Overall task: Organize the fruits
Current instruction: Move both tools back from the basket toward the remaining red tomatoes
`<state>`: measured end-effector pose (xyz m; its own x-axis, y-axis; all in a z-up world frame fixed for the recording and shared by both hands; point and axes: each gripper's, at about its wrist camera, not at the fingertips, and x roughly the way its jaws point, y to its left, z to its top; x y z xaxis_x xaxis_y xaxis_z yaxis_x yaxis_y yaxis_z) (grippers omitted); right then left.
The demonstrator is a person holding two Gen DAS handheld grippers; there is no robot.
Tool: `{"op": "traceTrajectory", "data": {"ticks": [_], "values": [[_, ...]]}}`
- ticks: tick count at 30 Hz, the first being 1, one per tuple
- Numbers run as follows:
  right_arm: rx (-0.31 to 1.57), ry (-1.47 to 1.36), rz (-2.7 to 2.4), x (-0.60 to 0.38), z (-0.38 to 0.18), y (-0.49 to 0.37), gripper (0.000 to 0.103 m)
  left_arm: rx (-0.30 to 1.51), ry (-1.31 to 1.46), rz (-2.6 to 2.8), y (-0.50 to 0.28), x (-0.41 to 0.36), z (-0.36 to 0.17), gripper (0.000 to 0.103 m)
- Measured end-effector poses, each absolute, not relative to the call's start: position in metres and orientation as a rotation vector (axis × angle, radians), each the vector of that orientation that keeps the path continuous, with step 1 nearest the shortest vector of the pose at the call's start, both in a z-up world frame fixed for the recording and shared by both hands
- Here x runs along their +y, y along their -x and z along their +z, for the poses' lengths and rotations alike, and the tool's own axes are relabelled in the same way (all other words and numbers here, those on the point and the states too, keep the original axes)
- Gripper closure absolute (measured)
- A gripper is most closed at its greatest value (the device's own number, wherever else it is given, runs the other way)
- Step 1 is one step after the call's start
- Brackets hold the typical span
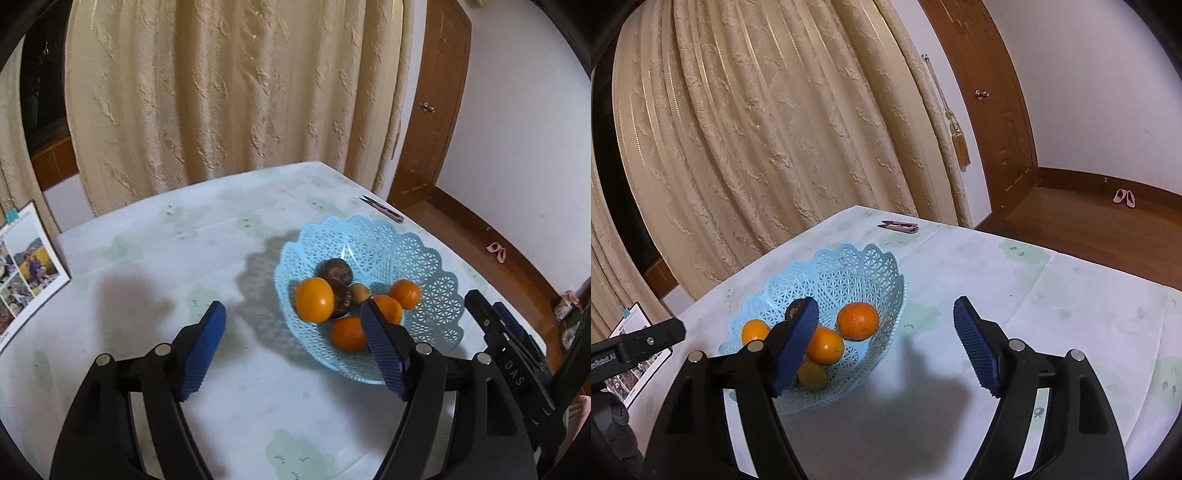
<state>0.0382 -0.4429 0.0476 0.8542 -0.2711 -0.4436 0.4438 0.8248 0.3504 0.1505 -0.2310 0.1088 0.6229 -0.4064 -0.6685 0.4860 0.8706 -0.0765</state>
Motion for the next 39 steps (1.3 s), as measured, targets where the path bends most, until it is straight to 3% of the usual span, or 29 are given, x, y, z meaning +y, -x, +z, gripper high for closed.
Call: {"op": "traceTrajectory", "data": {"ticks": [18, 21, 26, 39], "values": [[0.376, -0.441, -0.412, -0.439, 0.047, -0.037, 0.018, 0.618, -0.213, -0.373, -0.128, -0.205, 0.122, 0.026], [0.376, -0.441, -0.412, -0.439, 0.046, -0.037, 0.018, 0.598, -0.223, -0.358, -0.124, -0.199, 0.123, 0.015], [0.376, -0.456, -0.412, -0.438, 0.043, -0.033, 0.018, 0.567, -0.234, -0.34, -0.117, -0.188, 0.127, 0.015], [0.379, -0.477, -0.425, -0.437, 0.039, -0.024, 0.018, 0.572, -0.133, -0.246, -0.117, -0.101, 0.141, 0.013]]}}
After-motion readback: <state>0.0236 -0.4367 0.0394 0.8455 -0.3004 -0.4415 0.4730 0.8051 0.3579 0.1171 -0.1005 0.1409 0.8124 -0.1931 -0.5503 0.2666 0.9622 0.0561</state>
